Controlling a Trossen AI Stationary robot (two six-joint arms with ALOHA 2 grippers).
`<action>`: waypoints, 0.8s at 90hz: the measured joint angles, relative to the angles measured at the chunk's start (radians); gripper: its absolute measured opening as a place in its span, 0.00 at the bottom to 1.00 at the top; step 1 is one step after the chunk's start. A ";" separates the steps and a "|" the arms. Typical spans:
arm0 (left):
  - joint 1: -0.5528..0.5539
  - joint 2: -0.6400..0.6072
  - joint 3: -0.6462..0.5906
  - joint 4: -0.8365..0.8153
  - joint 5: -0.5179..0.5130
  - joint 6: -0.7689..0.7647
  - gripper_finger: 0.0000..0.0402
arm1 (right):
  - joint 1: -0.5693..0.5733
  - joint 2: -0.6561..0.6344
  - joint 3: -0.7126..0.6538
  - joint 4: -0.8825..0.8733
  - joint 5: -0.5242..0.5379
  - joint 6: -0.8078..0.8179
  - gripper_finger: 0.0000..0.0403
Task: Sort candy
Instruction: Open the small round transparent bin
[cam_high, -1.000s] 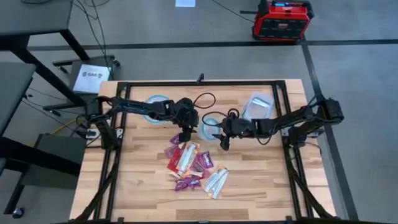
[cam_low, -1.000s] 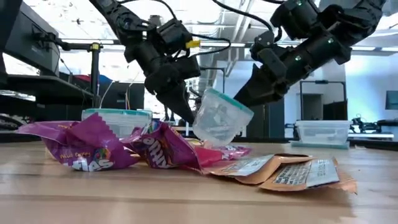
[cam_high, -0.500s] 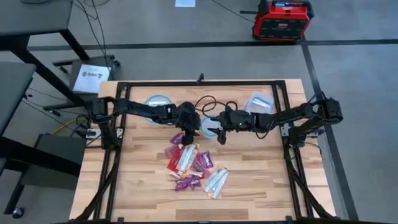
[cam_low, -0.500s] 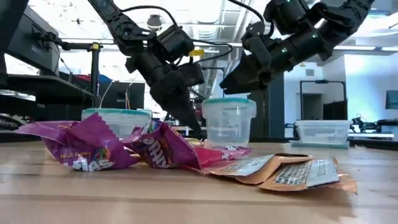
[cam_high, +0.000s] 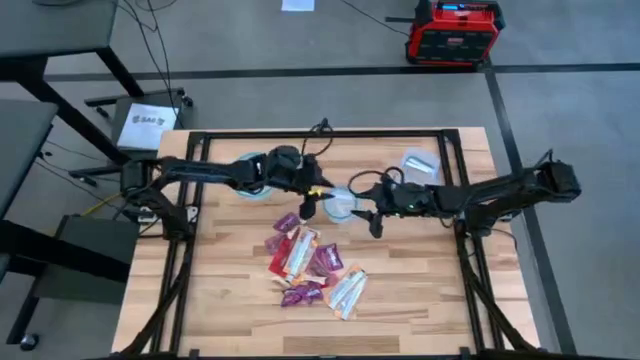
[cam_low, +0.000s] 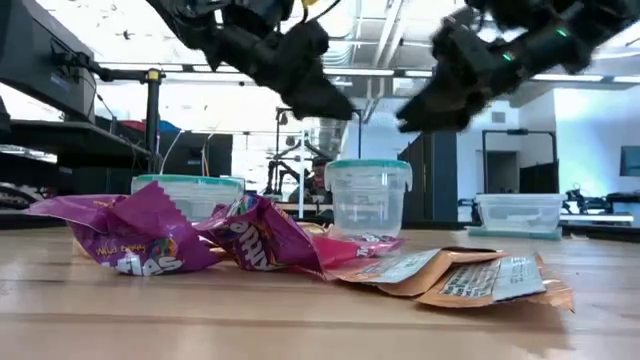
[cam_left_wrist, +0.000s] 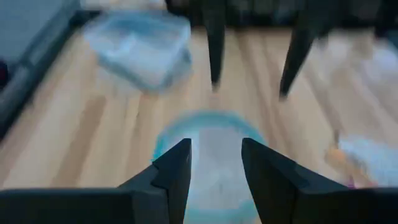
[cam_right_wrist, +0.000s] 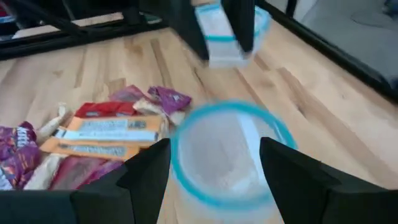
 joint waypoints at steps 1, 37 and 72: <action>0.000 0.009 0.002 0.009 0.005 -0.002 0.32 | 0.002 -0.004 -0.012 0.014 0.005 0.010 0.58; 0.007 0.232 0.131 -0.026 0.083 0.061 0.32 | 0.054 0.022 -0.253 0.239 0.093 0.132 0.58; 0.030 0.241 0.117 -0.047 0.218 0.146 0.32 | 0.015 0.211 -0.281 0.517 0.045 0.075 0.58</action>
